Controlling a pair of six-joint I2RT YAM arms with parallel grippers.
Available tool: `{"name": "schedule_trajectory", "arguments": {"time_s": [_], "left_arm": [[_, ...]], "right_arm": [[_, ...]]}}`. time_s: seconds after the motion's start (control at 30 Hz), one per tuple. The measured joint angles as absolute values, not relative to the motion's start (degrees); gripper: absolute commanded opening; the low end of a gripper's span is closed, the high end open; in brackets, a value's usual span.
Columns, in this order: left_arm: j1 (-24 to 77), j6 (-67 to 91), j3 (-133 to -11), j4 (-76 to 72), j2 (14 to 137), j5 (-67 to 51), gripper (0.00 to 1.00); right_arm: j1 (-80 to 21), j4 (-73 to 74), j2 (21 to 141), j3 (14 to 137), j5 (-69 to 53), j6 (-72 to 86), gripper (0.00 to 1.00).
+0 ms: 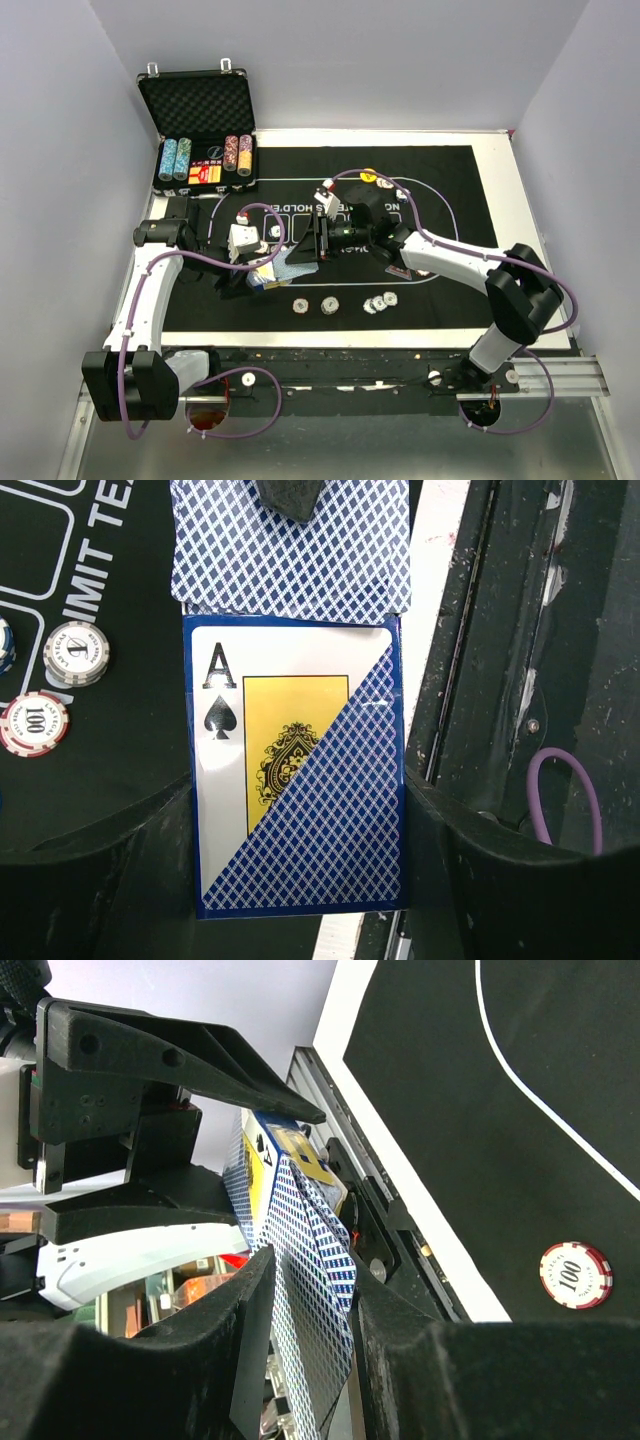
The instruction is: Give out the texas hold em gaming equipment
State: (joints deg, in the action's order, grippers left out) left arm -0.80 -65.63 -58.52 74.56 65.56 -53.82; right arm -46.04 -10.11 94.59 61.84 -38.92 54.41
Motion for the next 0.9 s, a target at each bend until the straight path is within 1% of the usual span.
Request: {"name": "schedule_trajectory", "arguments": {"time_s": [0.13, 0.3, 0.37, 0.63, 0.8, 0.9], "left_arm": [[-0.80, -65.93, -58.52, 74.96, 65.89, -53.84, 0.52], [-0.82, -66.87, -58.52, 75.90, 65.89, -54.87, 0.47], [-0.82, -67.13, -58.63, 76.20, 65.91, -55.22, 0.46], [-2.22, -69.23, -58.81, 76.69, 66.96, -55.70, 0.43], [-2.68, -70.37, -59.18, 76.77, 67.31, -56.47, 0.36], [-2.98, -71.16, -59.59, 76.82, 67.35, -56.86, 0.28]], "right_arm": [[-46.09, -9.93, 94.61, 61.84, -38.89, 53.93, 0.39], [-46.09, -9.26, 94.61, 61.84, -38.87, 53.43, 0.39], [-46.09, -8.88, 94.63, 61.84, -38.79, 52.93, 0.40], [-46.09, -5.91, 94.13, 61.84, -36.69, 50.43, 0.48], [-46.09, -4.32, 92.79, 61.82, -35.38, 49.47, 0.52], [-46.09, -3.92, 92.33, 61.82, -34.98, 49.41, 0.54]]}}
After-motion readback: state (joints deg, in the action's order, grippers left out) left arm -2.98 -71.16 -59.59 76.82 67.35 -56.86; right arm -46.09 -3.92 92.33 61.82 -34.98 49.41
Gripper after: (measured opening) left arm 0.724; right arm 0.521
